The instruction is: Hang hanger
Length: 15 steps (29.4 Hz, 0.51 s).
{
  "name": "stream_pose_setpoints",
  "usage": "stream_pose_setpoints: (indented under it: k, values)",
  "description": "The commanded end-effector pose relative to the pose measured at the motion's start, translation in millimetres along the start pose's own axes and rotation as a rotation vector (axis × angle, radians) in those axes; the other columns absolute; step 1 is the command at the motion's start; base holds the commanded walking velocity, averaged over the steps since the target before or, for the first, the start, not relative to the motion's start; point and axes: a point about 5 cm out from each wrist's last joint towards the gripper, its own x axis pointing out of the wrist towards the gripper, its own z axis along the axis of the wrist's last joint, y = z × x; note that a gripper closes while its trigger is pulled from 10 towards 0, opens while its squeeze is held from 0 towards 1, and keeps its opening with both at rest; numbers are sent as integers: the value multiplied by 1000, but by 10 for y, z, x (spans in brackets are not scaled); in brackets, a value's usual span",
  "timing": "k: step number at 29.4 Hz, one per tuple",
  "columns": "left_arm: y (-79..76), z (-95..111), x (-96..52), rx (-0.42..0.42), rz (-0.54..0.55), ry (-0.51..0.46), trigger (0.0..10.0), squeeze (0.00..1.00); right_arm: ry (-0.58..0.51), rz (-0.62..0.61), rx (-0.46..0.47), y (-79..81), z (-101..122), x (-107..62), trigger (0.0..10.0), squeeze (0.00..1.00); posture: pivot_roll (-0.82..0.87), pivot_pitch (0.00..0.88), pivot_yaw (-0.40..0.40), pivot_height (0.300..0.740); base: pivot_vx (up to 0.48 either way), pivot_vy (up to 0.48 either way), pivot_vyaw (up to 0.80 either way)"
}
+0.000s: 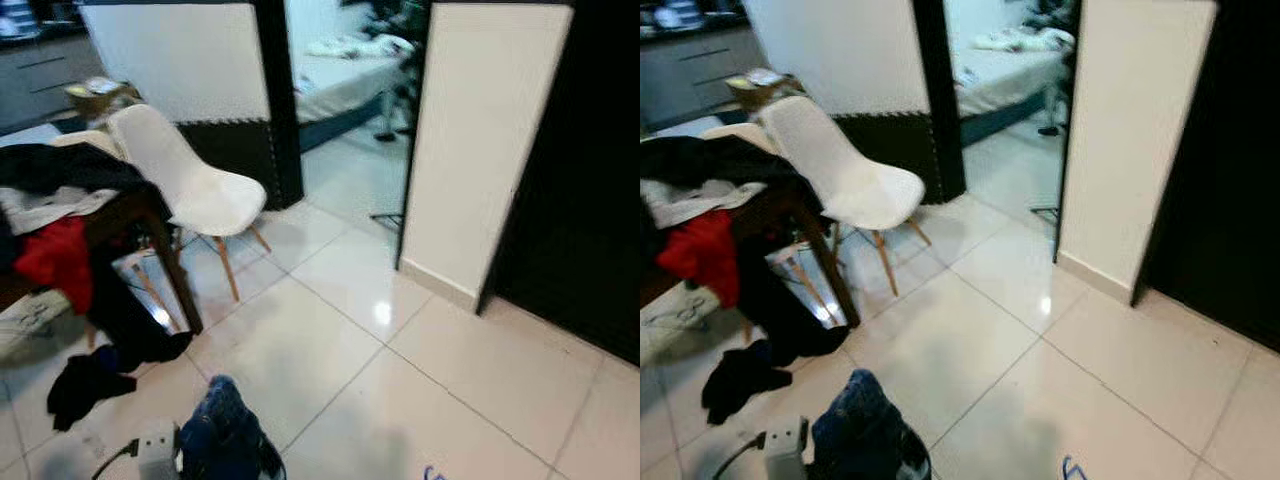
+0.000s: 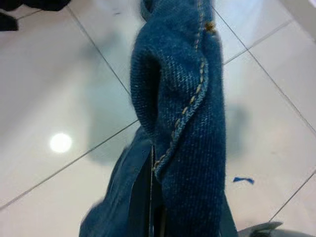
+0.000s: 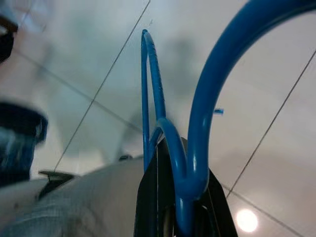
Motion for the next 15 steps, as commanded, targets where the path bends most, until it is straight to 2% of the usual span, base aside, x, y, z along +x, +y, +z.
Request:
stream_pose_setpoints:
  k: [1, 2, 3, 4, 5, 6, 7, 8, 9, 10, 12, 13, 14, 15]
  values:
    - [-10, 125, 39, 26, -9, -67, 10000, 0, 14, -31, -8, -174, 42, -51, 10000, 0, -65, 0, 46, 740, 401, 0, 0]
    - [-15, 138, 39, 25, -10, -81, 10000, 0, 0, -37, -17, -275, 132, -60, 10000, 0, -64, 0, 46, 740, 401, 0, 0]
    - [14, 264, 84, 28, -14, -115, 10000, 0, -20, -39, -14, -348, 212, -66, 10000, 0, -63, 0, 45, 740, 409, 0, 0]
    - [14, 264, 84, 28, -14, -115, 10000, 0, -20, -39, -14, -348, 212, -66, 10000, 0, -63, 0, 45, 740, 409, 0, 0]
    - [61, 585, 184, 45, -27, -187, 10000, 0, -45, -46, -15, -414, 306, -64, 10000, 0, -60, 0, 45, 740, 405, 0, 775]
    - [61, 585, 184, 45, -27, -187, 10000, 0, -45, -46, -15, -414, 306, -64, 10000, 0, -60, 0, 45, 740, 405, 0, 775]
    - [68, 865, 251, 58, -44, -255, 10000, 0, -74, -50, -19, -448, 402, -48, 10000, 0, -57, 0, 43, 740, 412, 0, 775]
    - [68, 865, 251, 58, -44, -255, 10000, 0, -74, -50, -19, -448, 402, -48, 10000, 0, -57, 0, 43, 740, 412, 0, 775]
    - [43, 1086, 293, 71, -60, -312, 10000, 0, -111, -46, -24, -440, 511, -7, 10000, 0, -55, 0, 42, 740, 416, 0, 775]
    - [43, 1086, 293, 71, -60, -312, 10000, 0, -111, -46, -24, -440, 511, -7, 10000, 0, -55, 0, 42, 740, 416, 0, 775]
    - [-64, 1348, 325, 89, -95, -402, 10000, 0, -225, 4, -51, -242, 921, 216, 10000, 0, -53, 0, 41, 740, 412, 0, 775]
    - [-64, 1348, 325, 89, -95, -402, 10000, 0, -225, 4, -51, -242, 921, 216, 10000, 0, -53, 0, 41, 740, 412, 0, 775]
    - [-102, 1420, 330, 95, -105, -429, 10000, 0, -279, 33, -74, -137, 1120, 299, 10000, 0, -52, 0, 40, 740, 412, 0, 769]
    - [-134, 1495, 333, 100, -113, -454, 10000, 0, -331, 62, -104, 39, 1352, 408, 10000, 0, -51, 0, 39, 740, 412, 0, 544]
